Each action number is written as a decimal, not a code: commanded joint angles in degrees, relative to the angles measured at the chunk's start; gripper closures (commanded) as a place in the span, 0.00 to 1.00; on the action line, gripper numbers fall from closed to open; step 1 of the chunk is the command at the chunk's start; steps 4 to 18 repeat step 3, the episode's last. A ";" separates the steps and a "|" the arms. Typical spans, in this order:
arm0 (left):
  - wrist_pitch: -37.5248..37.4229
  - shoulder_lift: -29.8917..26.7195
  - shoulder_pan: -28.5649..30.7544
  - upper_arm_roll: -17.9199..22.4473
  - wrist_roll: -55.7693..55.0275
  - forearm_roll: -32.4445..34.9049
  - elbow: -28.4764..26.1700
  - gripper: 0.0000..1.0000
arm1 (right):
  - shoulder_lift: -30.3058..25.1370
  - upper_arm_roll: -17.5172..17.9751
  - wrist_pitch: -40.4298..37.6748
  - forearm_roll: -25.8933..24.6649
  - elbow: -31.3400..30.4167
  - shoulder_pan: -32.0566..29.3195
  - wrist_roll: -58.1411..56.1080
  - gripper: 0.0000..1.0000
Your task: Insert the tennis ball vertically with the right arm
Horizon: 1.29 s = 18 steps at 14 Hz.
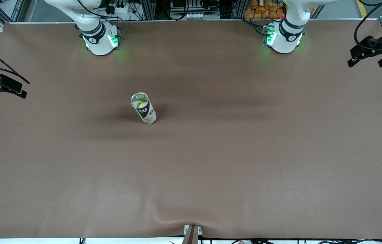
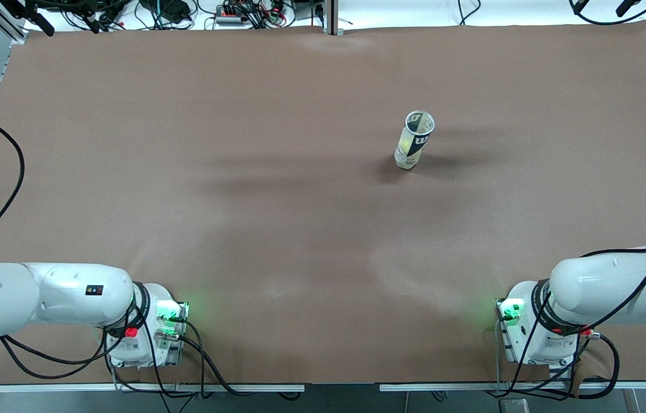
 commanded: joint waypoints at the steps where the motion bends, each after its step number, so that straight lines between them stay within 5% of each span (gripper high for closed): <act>1: -0.33 0.34 -0.29 0.22 1.17 0.83 -0.02 0.00 | 0.05 0.50 0.25 -0.51 0.02 -0.66 -0.20 0.00; 18: -0.33 0.34 -0.29 0.22 1.17 0.83 -0.02 0.00 | 0.05 0.50 0.25 -0.51 0.02 -0.66 -0.20 0.00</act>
